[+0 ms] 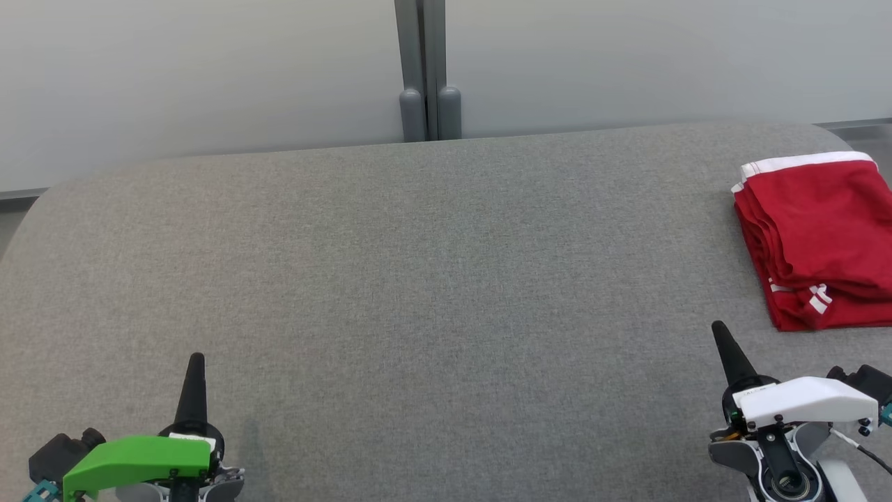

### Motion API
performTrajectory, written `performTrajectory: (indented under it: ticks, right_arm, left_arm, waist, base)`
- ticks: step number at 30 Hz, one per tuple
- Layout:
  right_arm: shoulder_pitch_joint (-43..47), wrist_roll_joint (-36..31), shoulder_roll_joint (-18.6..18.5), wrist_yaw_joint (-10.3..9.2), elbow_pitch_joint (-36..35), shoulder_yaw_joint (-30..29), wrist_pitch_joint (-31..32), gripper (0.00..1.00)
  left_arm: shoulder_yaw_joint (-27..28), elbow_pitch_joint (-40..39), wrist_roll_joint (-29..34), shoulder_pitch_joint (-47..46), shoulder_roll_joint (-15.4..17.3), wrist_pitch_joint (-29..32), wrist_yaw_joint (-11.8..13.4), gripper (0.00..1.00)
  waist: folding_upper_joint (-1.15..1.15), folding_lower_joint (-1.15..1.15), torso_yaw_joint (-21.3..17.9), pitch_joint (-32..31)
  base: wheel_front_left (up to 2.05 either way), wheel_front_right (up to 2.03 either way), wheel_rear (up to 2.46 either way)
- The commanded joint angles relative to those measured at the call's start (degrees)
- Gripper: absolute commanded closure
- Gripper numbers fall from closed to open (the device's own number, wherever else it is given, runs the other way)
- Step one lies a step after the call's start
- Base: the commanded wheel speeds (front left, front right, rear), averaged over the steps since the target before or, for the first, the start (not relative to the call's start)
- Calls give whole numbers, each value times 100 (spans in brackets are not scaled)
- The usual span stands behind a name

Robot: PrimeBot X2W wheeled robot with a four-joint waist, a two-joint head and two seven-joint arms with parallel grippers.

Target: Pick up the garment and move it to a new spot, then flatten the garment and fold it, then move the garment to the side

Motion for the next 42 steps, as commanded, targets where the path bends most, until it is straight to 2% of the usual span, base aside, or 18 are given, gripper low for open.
performTrajectory:
  ticks: [1, 42]
  right_arm:
    - [-109, 151, -4, 0, -71, -39, 33, 100]
    - [-113, 1950, 125, -1, -258, -276, 414, 100]
  left_arm:
    - [45, -49, -145, -138, 41, 42, -47, 100]
    - [238, -26, -1837, -372, 53, 540, -142, 100]
  waist:
    - [0, 0, 0, 0]
    - [0, 0, -6, 12]
  base:
    - [0, 0, 0]
    - [0, 0, 0]
